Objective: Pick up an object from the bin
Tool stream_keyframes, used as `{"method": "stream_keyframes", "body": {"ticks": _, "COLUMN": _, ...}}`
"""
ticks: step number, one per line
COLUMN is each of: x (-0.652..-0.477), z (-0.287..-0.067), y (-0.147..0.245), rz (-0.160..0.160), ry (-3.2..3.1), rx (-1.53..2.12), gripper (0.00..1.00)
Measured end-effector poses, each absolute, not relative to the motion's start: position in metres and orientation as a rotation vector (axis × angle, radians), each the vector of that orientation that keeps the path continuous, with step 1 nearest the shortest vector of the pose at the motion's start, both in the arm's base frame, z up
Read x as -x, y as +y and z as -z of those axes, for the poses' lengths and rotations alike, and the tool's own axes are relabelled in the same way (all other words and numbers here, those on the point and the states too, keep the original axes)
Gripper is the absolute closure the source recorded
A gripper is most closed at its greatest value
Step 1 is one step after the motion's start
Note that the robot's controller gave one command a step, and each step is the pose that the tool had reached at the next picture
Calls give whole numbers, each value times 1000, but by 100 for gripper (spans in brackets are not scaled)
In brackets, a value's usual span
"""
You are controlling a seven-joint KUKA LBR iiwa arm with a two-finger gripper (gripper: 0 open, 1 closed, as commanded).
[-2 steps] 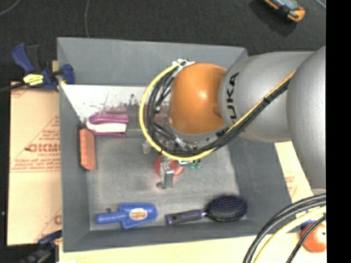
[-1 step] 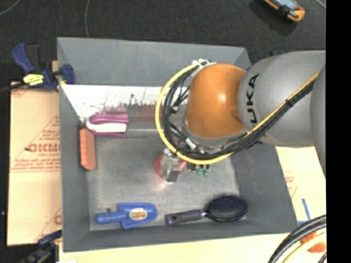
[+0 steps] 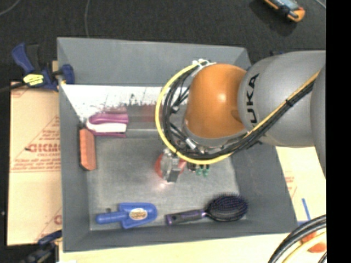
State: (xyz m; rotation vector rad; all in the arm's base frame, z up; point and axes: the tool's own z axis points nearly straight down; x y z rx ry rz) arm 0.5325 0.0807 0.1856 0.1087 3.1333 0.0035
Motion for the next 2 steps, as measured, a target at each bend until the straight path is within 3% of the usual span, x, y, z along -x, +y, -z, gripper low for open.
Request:
{"method": "stream_keyframes", "body": {"ticks": 1, "x": -579, "z": -116, "y": 65, "rz": -1, "ry": 3103, "rx": 411, "gripper": 100}}
{"method": "stream_keyframes", "body": {"ticks": 2, "x": -547, "z": -200, "y": 77, "rz": -5, "ry": 3127, "rx": -53, "gripper": 100}}
